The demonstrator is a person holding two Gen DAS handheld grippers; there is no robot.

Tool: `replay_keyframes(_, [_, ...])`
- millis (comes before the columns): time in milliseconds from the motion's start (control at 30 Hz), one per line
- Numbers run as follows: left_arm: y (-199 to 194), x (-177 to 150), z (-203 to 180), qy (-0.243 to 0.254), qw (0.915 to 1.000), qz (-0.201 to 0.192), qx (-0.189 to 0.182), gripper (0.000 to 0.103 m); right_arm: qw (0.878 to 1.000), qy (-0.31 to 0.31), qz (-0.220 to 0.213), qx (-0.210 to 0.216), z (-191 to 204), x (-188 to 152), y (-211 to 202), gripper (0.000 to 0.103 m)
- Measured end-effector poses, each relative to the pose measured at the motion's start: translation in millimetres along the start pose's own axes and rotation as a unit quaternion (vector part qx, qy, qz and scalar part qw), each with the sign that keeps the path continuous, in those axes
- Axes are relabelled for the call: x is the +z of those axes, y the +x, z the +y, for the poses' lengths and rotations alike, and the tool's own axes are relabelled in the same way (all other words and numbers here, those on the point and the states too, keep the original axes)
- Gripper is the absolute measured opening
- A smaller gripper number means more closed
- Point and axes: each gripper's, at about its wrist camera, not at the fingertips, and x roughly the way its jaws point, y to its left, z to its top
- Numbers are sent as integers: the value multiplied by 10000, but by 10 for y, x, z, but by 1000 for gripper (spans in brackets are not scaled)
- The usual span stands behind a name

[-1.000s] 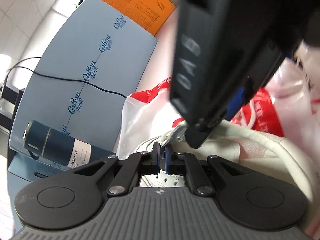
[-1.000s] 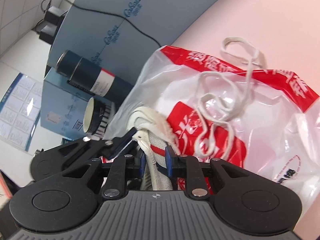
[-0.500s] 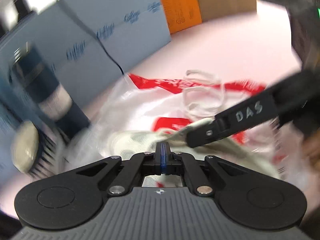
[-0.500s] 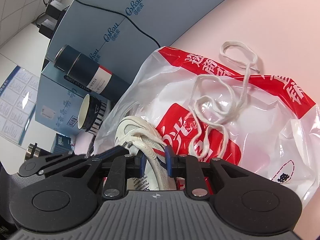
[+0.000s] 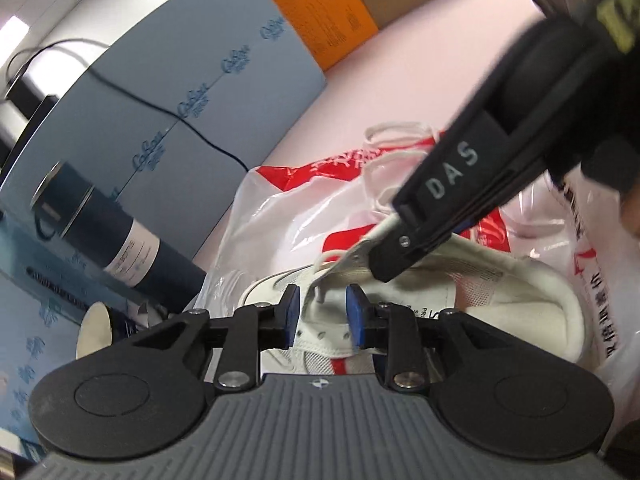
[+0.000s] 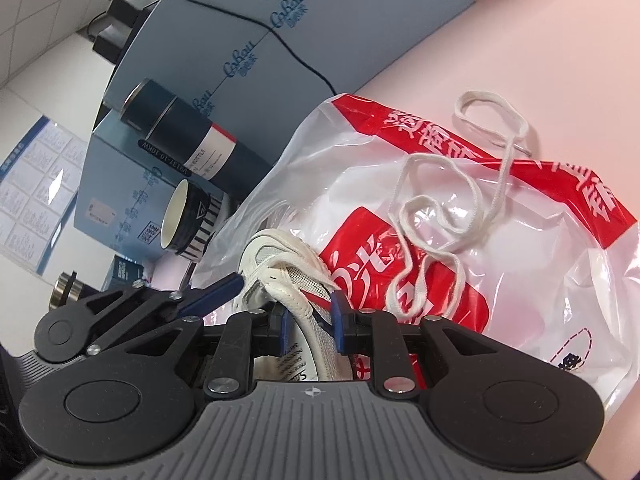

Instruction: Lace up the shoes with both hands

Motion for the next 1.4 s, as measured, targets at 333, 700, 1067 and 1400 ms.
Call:
replay_keyframes(333, [103,2,-210,759,9931,63,887,38,9979,-634,105,-55,171,-27,19,22])
replay_keyframes(700, [105,-42,10,836,9944,-106,631,18,9982,-524,270,88,194,-38,71,22])
replay_keyframes(1067, [68,-147,-45,1698,9787,-313,1109,48,9956,-757,545,-52,285,62,132,32])
replay_keyframes(1400, [182,-210,-123,2072,9673,-238,1446,63,9978,-401,532,9,168,25,136,41])
